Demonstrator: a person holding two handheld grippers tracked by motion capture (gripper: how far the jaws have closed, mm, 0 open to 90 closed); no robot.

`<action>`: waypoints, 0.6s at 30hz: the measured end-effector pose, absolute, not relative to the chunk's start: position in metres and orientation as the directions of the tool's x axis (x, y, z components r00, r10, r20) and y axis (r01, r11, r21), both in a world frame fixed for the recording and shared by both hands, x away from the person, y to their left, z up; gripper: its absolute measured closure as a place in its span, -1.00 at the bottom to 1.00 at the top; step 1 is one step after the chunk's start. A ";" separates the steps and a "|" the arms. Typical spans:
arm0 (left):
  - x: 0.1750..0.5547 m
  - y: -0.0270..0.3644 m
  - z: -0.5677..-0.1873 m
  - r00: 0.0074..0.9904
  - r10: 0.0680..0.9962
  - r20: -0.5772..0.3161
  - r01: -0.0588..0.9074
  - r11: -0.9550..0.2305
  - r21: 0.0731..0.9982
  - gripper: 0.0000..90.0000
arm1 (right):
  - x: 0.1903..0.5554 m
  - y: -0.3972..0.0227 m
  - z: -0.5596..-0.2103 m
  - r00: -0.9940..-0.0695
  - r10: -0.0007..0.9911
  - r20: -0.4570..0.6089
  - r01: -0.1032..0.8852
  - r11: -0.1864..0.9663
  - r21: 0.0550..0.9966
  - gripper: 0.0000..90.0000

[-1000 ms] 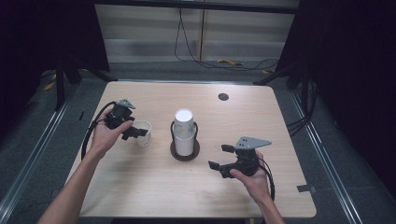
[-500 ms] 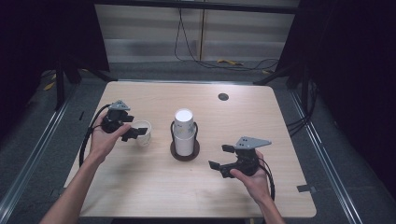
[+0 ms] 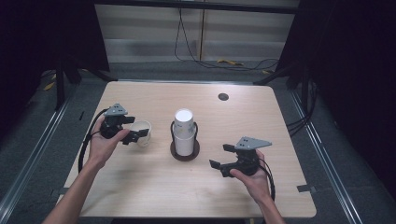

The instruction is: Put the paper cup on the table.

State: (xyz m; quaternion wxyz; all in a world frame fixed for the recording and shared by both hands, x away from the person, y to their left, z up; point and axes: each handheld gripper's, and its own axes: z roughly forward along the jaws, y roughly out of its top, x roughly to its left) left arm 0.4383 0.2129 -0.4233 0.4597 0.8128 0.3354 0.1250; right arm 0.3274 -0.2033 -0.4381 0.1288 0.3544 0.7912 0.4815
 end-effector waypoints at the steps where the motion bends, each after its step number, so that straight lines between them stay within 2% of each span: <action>1: 0.437 0.213 -0.423 0.744 0.660 -0.105 0.423 -0.344 0.838 -0.60 | 0.328 -0.203 -0.438 -0.714 0.687 0.136 0.437 0.286 0.853 -0.64; 9: 0.422 0.211 -0.422 0.759 0.646 -0.084 0.376 -0.330 0.866 -0.59 | 0.328 -0.203 -0.439 -0.712 0.687 0.142 0.442 0.283 0.851 -0.64; 18: 0.408 0.209 -0.428 0.767 0.634 -0.100 0.370 -0.310 0.876 -0.59 | 0.328 -0.205 -0.439 -0.704 0.695 0.145 0.449 0.277 0.849 -0.68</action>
